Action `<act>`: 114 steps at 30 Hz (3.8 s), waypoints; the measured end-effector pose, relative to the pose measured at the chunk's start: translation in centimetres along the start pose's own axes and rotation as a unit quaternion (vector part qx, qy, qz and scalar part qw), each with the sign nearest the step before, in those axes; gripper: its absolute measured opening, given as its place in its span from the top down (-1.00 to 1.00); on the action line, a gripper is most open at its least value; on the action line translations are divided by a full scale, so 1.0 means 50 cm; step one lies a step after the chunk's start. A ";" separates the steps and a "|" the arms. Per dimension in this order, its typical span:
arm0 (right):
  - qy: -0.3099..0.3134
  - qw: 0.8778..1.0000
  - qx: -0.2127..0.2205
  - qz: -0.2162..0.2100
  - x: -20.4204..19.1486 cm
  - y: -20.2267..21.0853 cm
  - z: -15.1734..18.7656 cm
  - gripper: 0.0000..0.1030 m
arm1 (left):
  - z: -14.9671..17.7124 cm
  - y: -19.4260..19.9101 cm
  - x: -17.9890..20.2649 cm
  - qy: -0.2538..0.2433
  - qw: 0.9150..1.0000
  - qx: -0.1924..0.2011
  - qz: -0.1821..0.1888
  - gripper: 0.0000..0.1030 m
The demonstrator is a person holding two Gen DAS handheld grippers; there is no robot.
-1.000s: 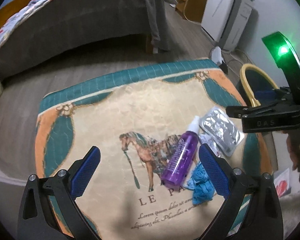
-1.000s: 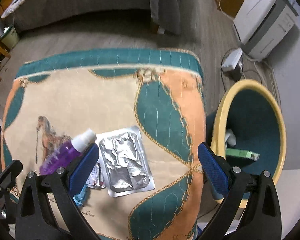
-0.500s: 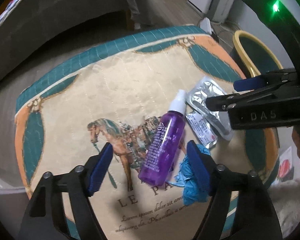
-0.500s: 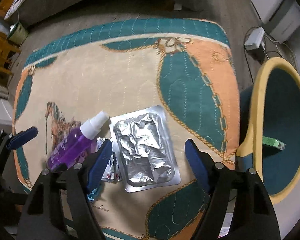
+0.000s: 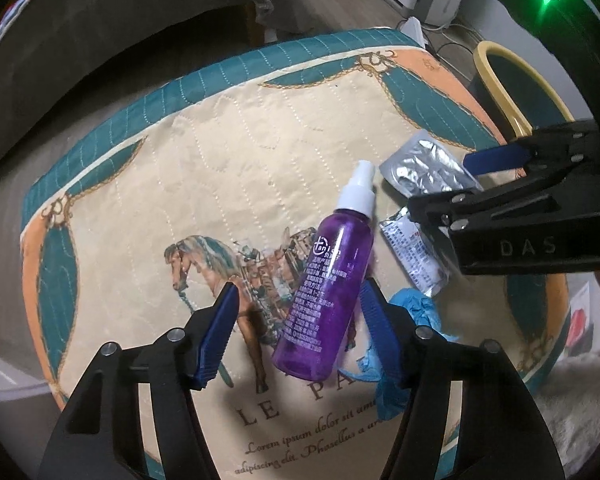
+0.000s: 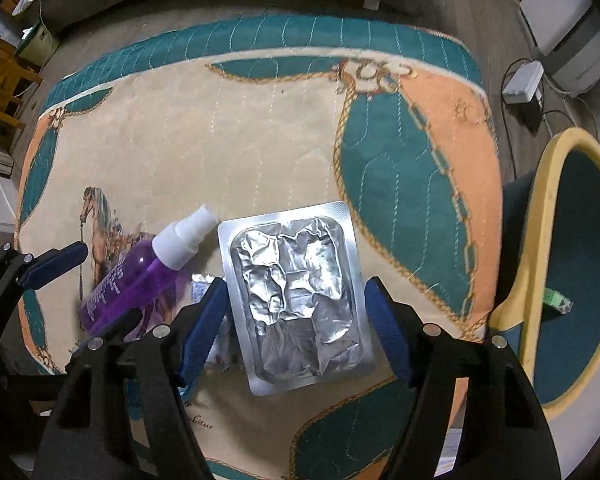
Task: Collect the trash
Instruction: 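Grasp the purple spray bottle with the left tool while the right tool grasps the silver blister pack, then carry the spray bottle and blister pack over the bin and open both tools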
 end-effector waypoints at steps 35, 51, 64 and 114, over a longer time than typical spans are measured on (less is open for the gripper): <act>-0.063 0.991 0.112 -0.049 0.057 0.161 -0.084 -0.24 | -0.118 0.102 0.009 0.009 0.993 0.115 0.002 0.35; -0.088 0.977 0.189 -0.046 0.170 0.296 -0.087 -0.24 | -0.191 0.205 0.047 0.004 0.983 0.185 -0.016 0.35; -0.144 0.971 0.190 -0.021 0.340 0.295 -0.058 -0.24 | -0.252 0.192 0.153 -0.033 0.980 0.195 -0.001 0.35; -0.268 0.952 0.143 0.030 0.605 0.195 0.031 -0.71 | -0.298 0.018 0.460 -0.146 0.981 0.127 0.030 -0.18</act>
Point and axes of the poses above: each gripper's, at about its wrist camera, not at the fingertips, and y roughly against the way its jaws point, x to its right, z to its underside, the point moved 10 cm from there along -y, roughly the way its jaws point, and after that the axes turned 10 degrees about -y, right-handed, at the moved point
